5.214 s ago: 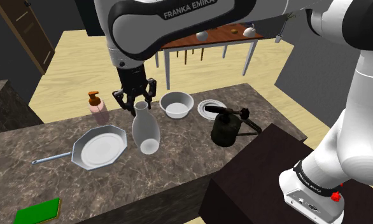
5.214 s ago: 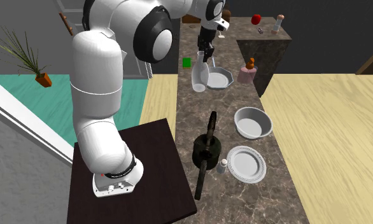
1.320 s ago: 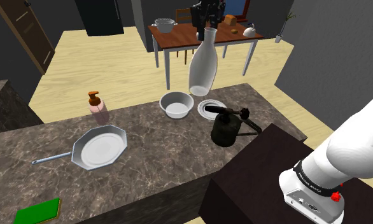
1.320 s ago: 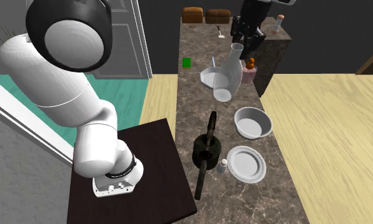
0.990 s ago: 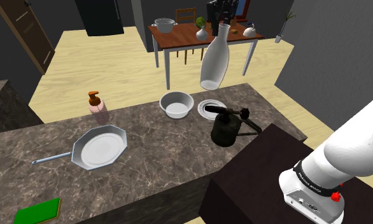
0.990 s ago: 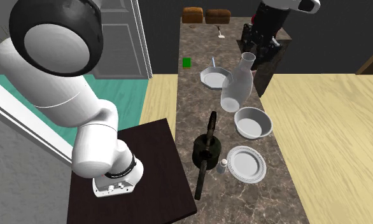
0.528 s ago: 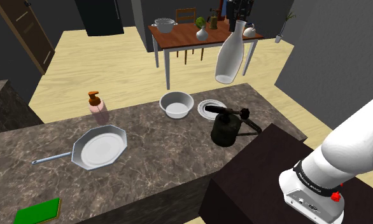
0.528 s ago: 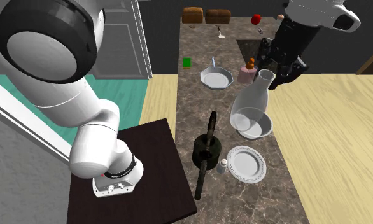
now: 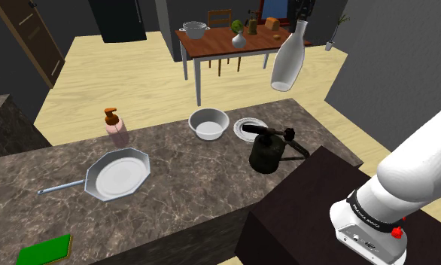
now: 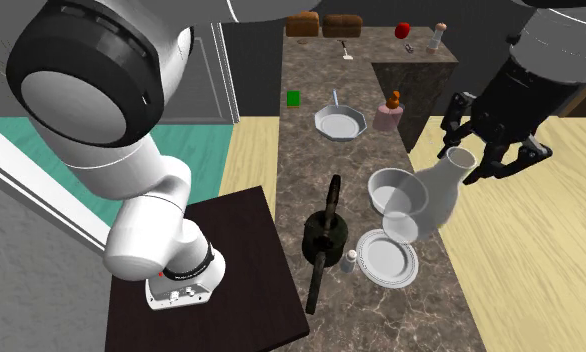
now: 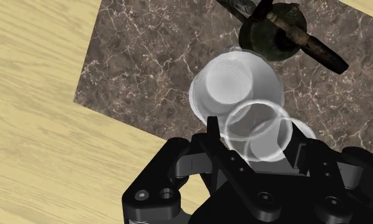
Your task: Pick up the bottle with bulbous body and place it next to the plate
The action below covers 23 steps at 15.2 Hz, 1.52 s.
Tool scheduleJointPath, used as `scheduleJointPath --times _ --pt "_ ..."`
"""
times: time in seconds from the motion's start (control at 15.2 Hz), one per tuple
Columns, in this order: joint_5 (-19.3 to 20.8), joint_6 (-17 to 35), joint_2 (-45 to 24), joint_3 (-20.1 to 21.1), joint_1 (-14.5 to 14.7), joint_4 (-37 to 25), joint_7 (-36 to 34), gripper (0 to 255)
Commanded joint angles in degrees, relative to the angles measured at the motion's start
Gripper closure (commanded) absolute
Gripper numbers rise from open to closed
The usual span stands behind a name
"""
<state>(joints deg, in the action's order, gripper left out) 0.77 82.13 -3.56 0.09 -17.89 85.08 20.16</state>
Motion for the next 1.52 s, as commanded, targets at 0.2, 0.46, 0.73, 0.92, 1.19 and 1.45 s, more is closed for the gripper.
scheduleJointPath --times 0.2,0.46,0.73,0.92,1.19,1.45 --pt "0.33 -1.56 -4.67 -3.01 -3.63 -6.39 6.77 255" --pt "0.23 -2.05 -8.61 -4.71 -6.17 -10.93 10.96 255" --pt "0.31 1.57 -7.44 -4.67 -6.09 -6.13 10.81 255" --pt "0.36 4.15 -6.78 -4.66 -6.05 -2.89 10.71 255" --pt "0.40 7.48 -6.17 -4.64 -6.01 1.04 10.59 255" --pt "0.43 10.68 -5.83 -4.63 -5.99 4.59 10.49 255"
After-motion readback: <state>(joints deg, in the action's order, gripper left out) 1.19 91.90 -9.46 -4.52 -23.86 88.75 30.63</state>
